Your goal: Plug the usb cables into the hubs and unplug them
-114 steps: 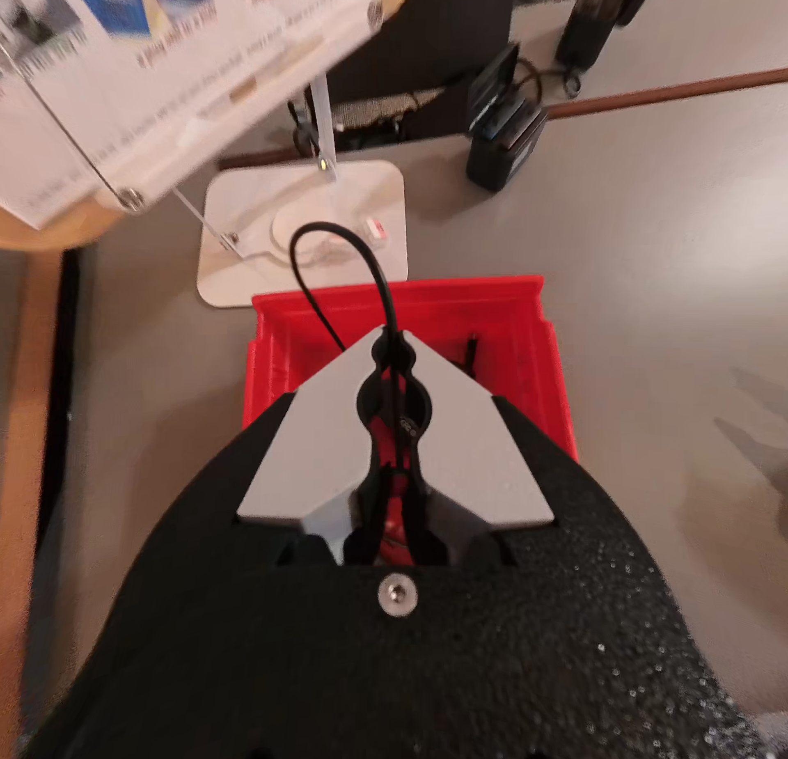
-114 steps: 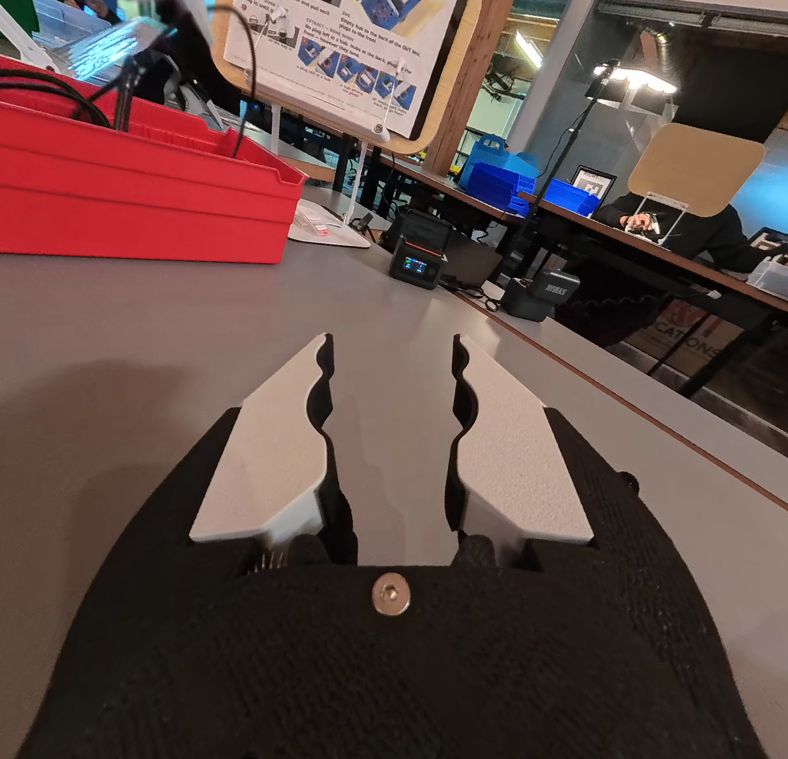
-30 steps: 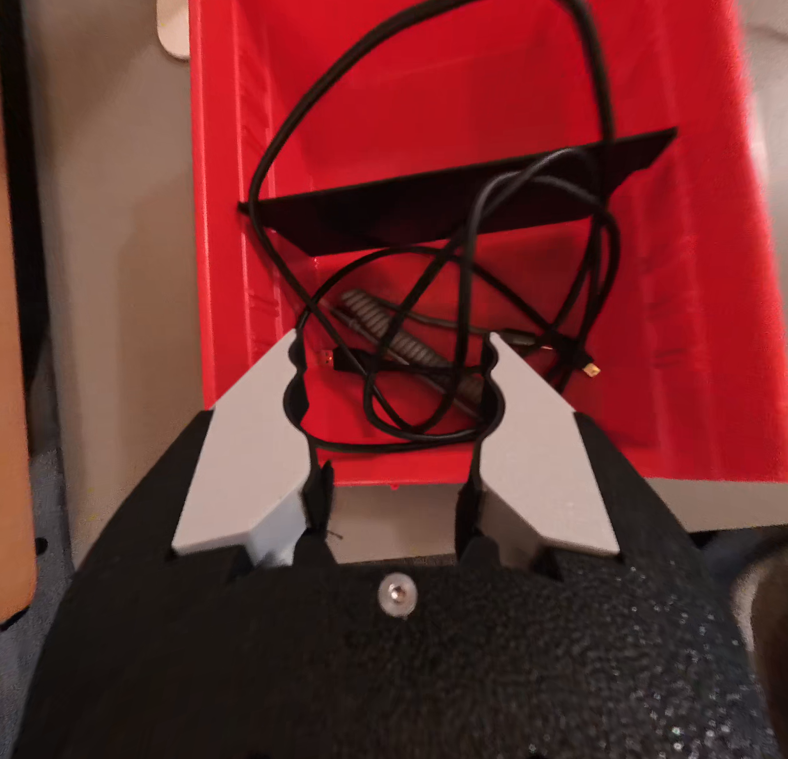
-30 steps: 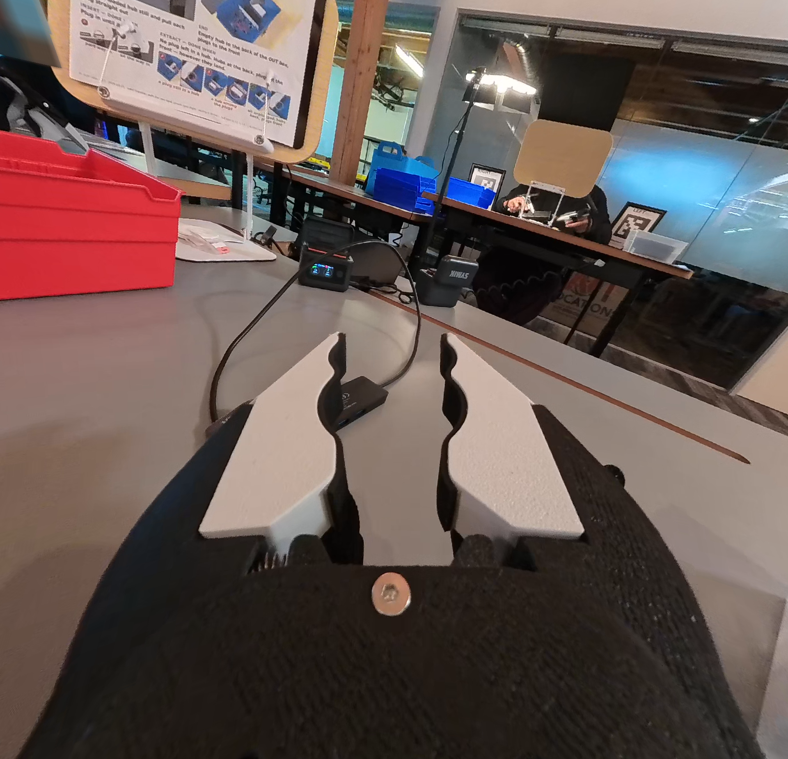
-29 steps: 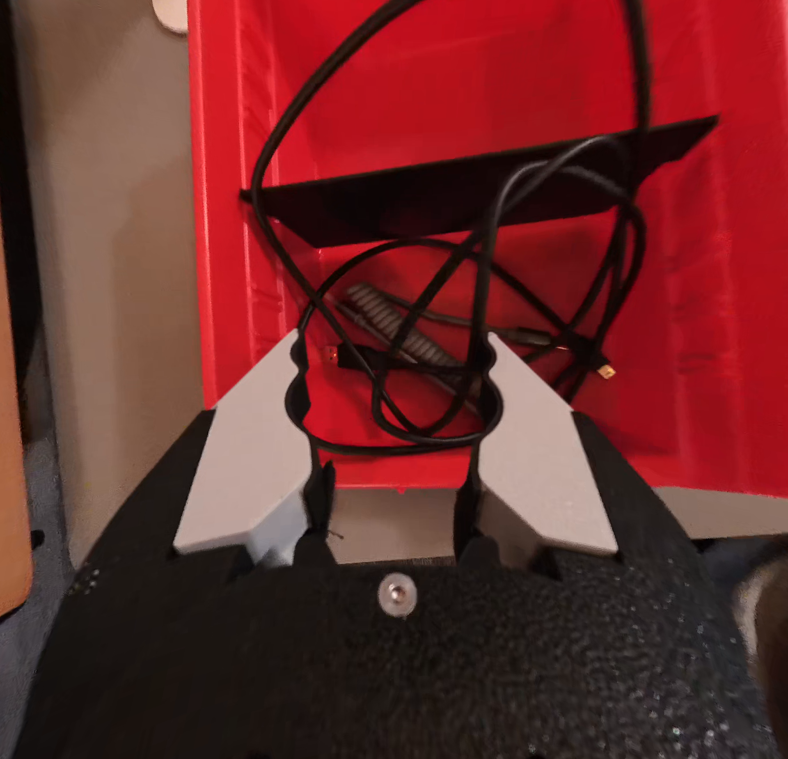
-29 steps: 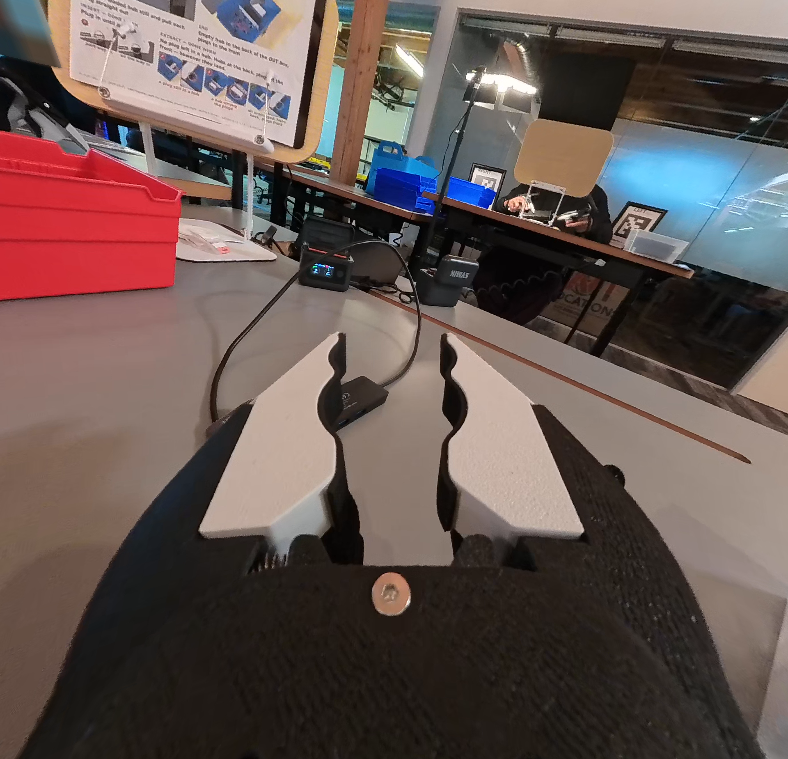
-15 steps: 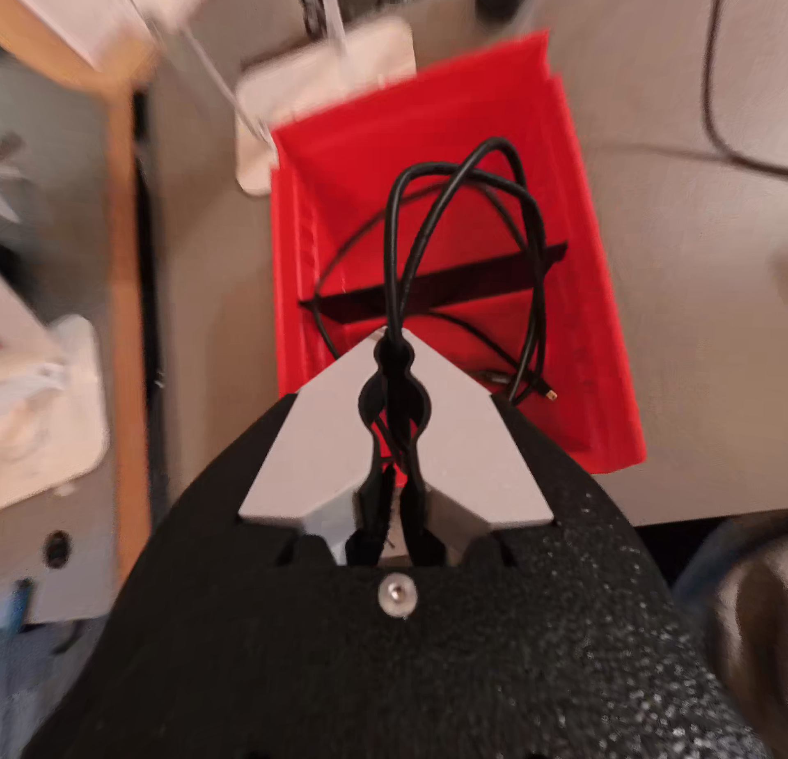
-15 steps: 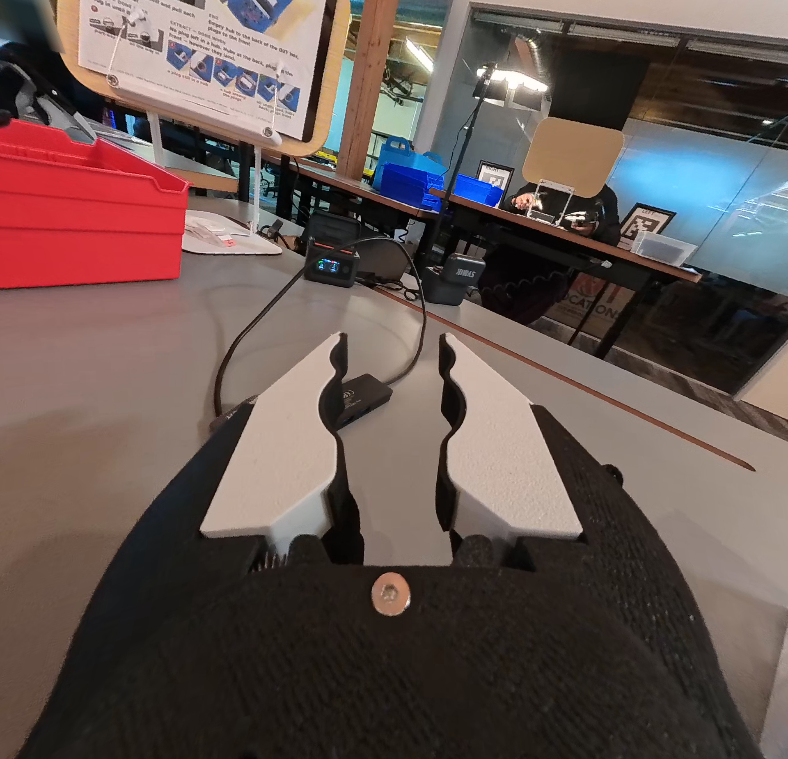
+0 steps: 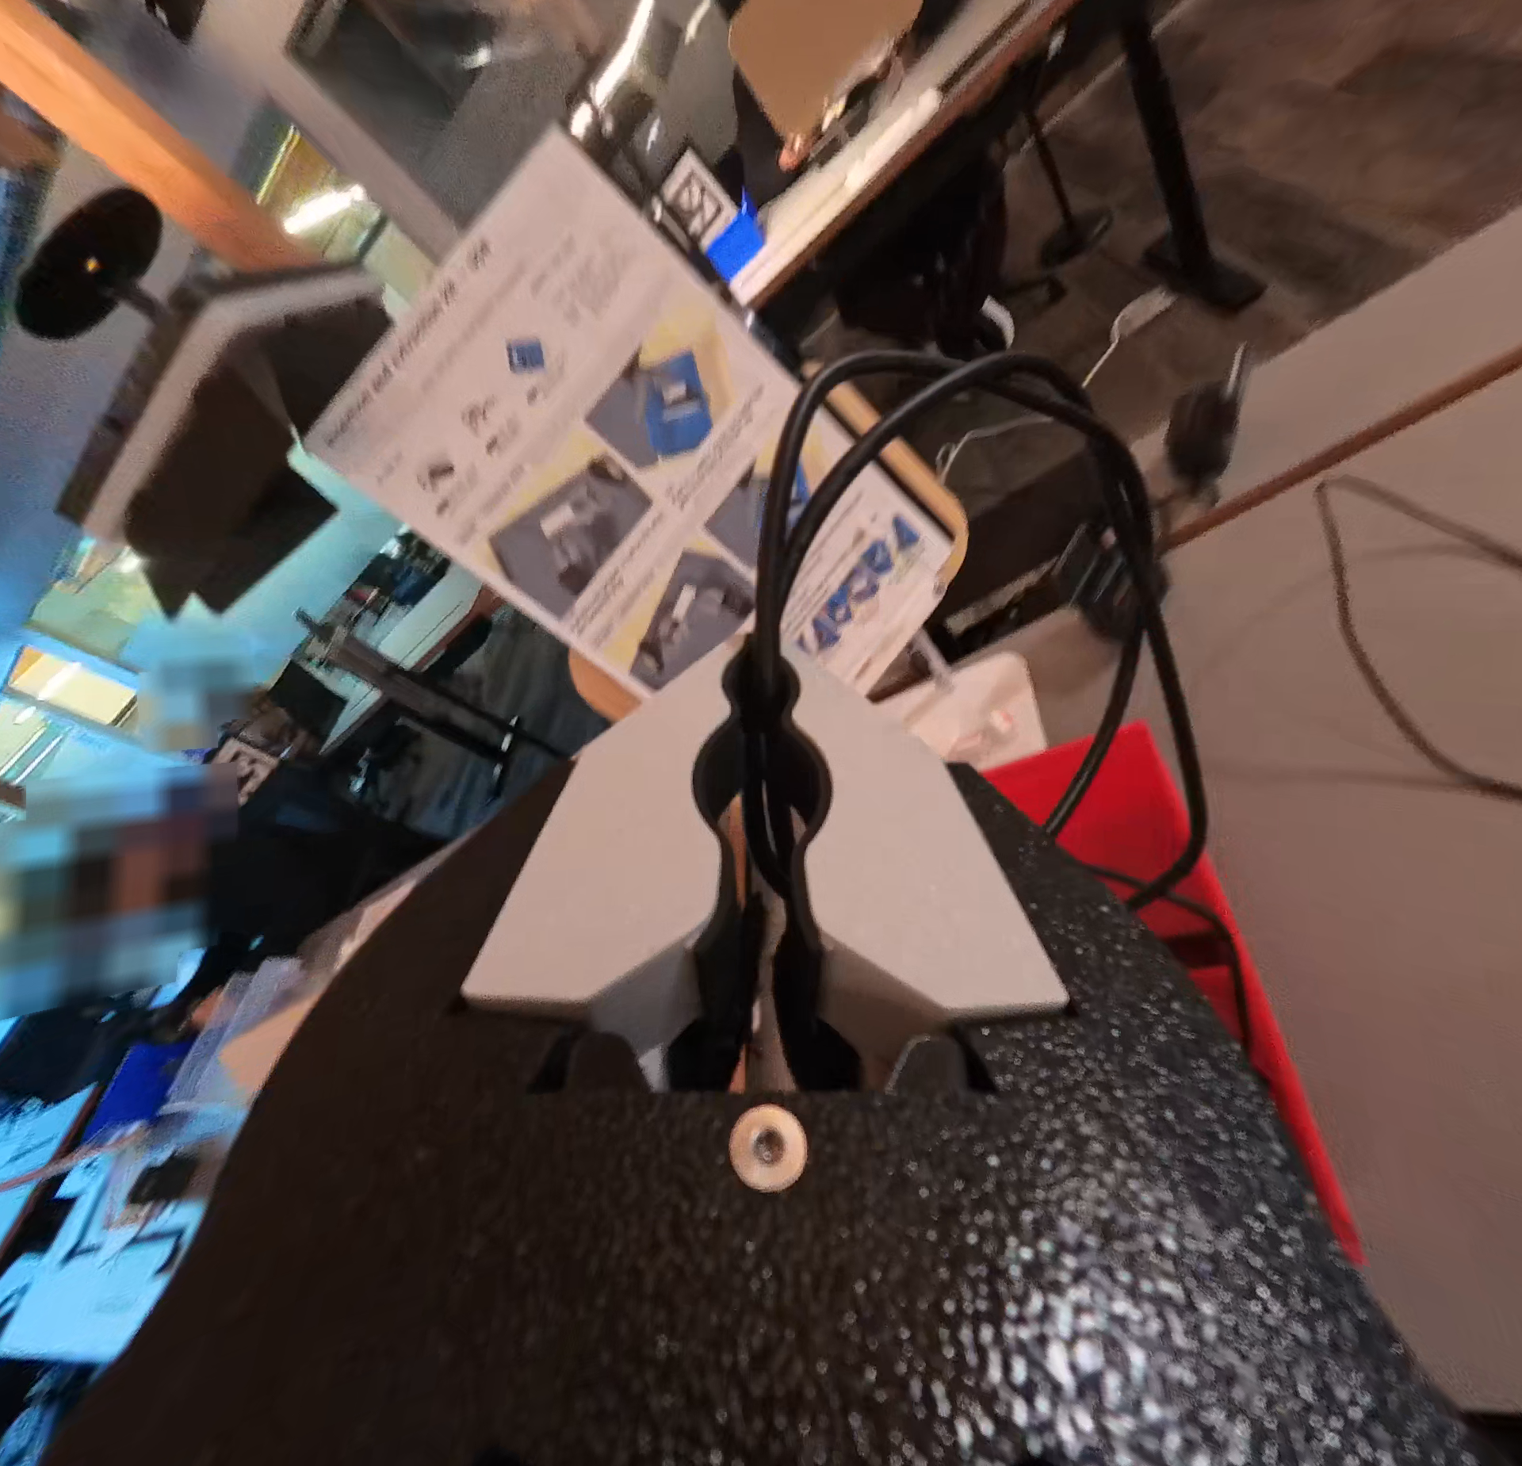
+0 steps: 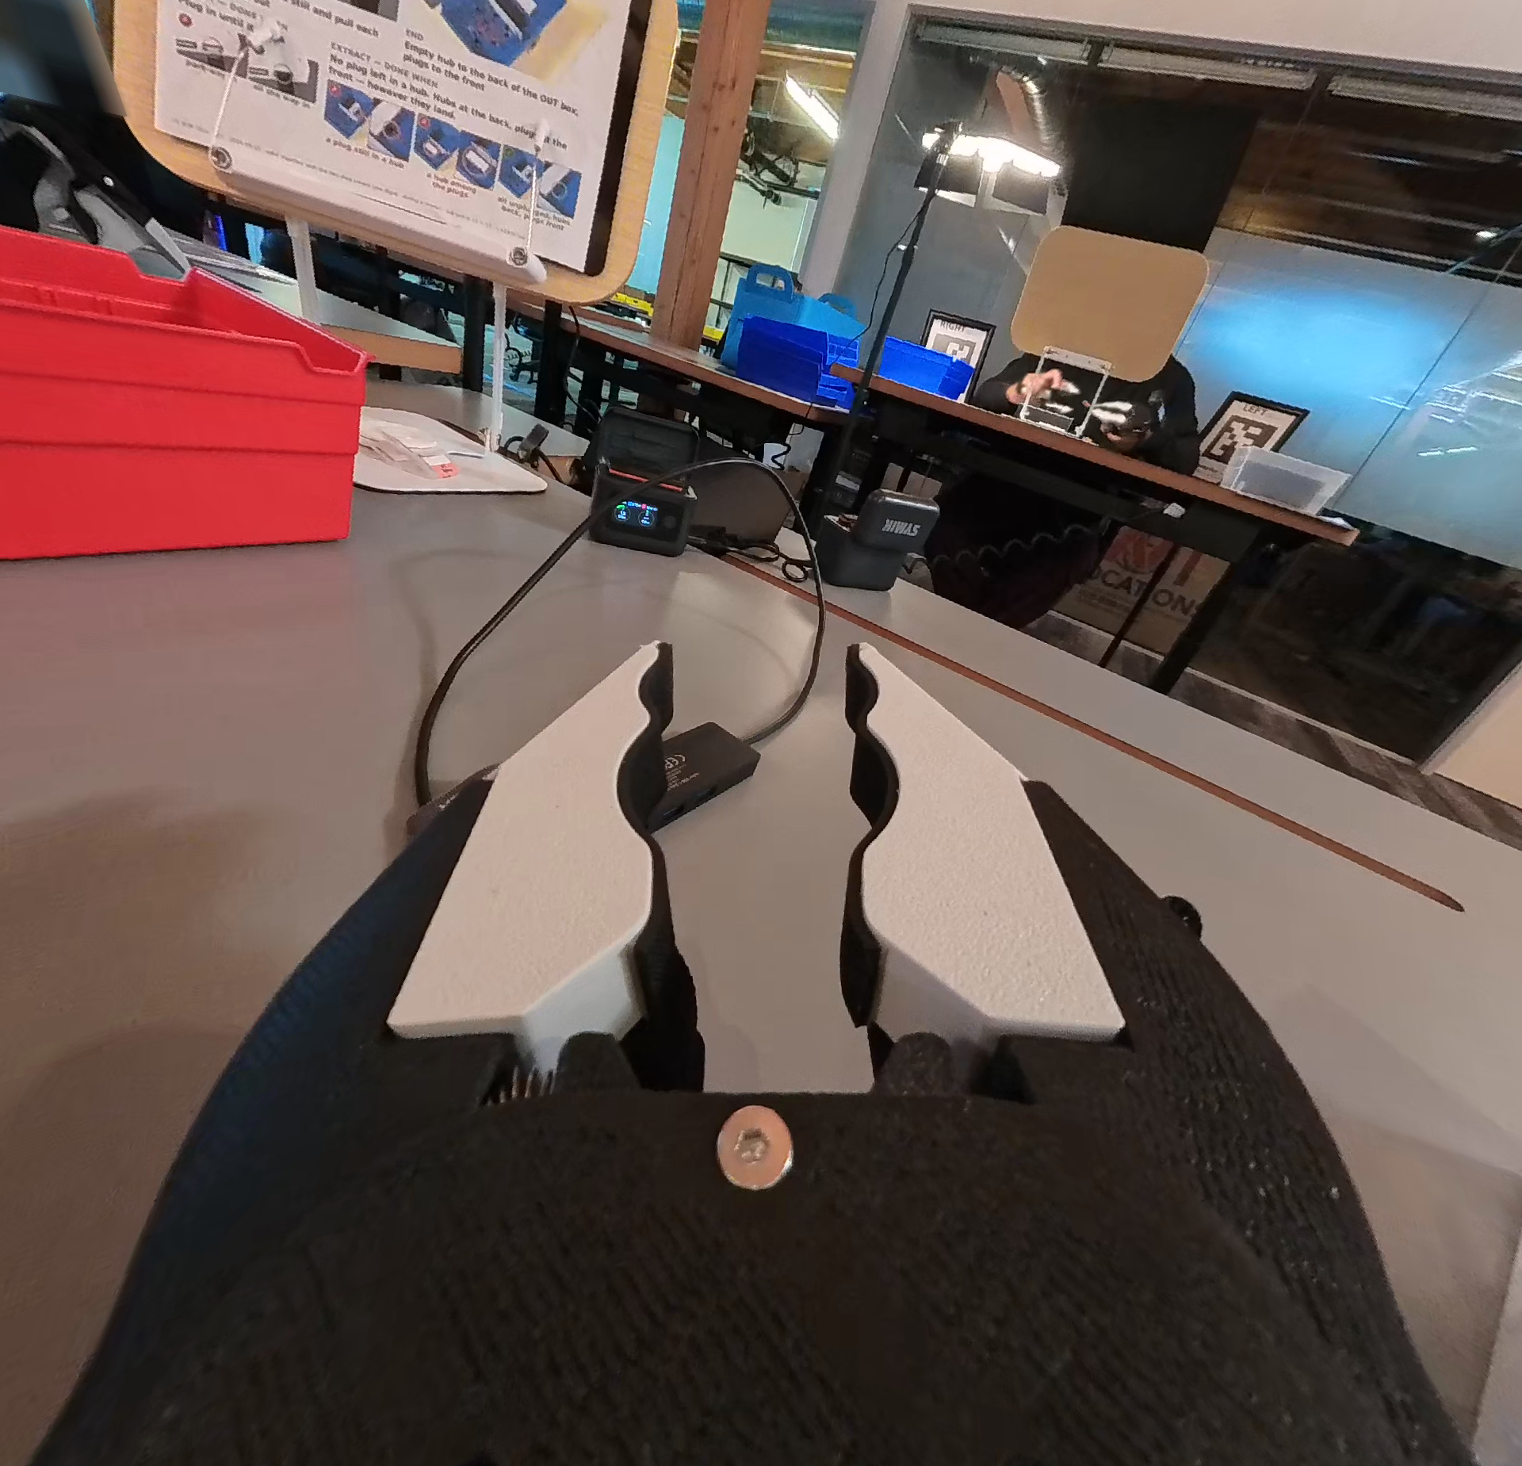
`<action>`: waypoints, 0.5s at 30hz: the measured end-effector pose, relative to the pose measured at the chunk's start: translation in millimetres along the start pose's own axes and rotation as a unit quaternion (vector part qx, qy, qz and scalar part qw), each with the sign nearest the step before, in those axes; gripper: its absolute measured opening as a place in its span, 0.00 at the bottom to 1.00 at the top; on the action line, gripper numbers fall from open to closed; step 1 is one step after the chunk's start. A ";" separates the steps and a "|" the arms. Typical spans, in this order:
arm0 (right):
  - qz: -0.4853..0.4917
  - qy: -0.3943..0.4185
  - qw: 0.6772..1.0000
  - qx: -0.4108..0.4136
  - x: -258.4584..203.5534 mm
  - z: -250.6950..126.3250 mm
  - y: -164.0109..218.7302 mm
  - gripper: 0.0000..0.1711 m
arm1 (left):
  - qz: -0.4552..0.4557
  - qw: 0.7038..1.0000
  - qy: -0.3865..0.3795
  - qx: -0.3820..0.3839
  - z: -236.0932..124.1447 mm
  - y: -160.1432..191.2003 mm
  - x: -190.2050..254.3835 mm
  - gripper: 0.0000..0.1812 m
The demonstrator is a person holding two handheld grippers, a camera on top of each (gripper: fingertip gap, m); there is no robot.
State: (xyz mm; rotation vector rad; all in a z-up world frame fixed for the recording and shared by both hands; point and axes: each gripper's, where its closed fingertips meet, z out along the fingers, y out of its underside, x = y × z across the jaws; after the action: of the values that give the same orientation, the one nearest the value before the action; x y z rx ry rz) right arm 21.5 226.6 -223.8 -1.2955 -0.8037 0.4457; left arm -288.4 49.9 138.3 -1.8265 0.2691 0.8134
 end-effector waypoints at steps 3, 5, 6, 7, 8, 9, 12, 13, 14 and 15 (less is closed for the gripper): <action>0.001 0.000 1.000 0.000 -0.1 0.7 -0.2 0.24 | -0.020 0.998 0.051 0.043 -3.5 -53.0 7.5 0.00; 0.004 0.001 1.000 0.002 0.4 0.8 -0.5 0.24 | -0.028 0.994 0.084 0.070 -4.0 -84.3 17.0 0.00; 0.006 0.002 1.000 0.003 0.8 0.7 -0.8 0.24 | -0.033 0.991 0.097 0.084 -4.4 -99.4 21.6 0.00; 0.007 0.002 1.000 0.003 1.2 0.7 -1.0 0.24 | -0.038 0.989 0.108 0.096 -4.8 -113.9 25.7 0.00; 0.008 0.003 1.000 0.004 1.6 0.7 -1.3 0.24 | -0.041 0.987 0.115 0.108 -5.1 -128.4 28.9 0.00; 0.009 0.004 1.000 0.006 1.8 0.6 -1.6 0.24 | -0.044 0.985 0.117 0.118 -5.2 -142.3 30.7 0.00; 0.011 0.003 1.000 0.005 1.6 1.4 -1.5 0.24 | -0.048 0.983 0.111 0.138 -6.8 -182.3 28.8 0.00; 0.011 0.003 1.000 0.006 1.6 1.4 -1.9 0.24 | -0.052 0.982 0.107 0.148 -8.9 -196.3 25.9 0.00; 0.011 0.003 1.000 0.007 1.4 1.4 -2.3 0.24 | -0.057 0.981 0.104 0.156 -11.8 -209.6 23.0 0.00; 0.010 0.004 1.000 0.007 1.7 1.5 -2.5 0.24 | -0.063 0.979 0.102 0.164 -14.8 -222.2 20.1 0.00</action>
State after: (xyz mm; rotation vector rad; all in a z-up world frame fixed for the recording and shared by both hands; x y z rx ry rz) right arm 21.1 228.2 -220.9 -1.2927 -0.7789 0.4613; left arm -148.3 130.9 292.7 -1.5957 0.3899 0.4614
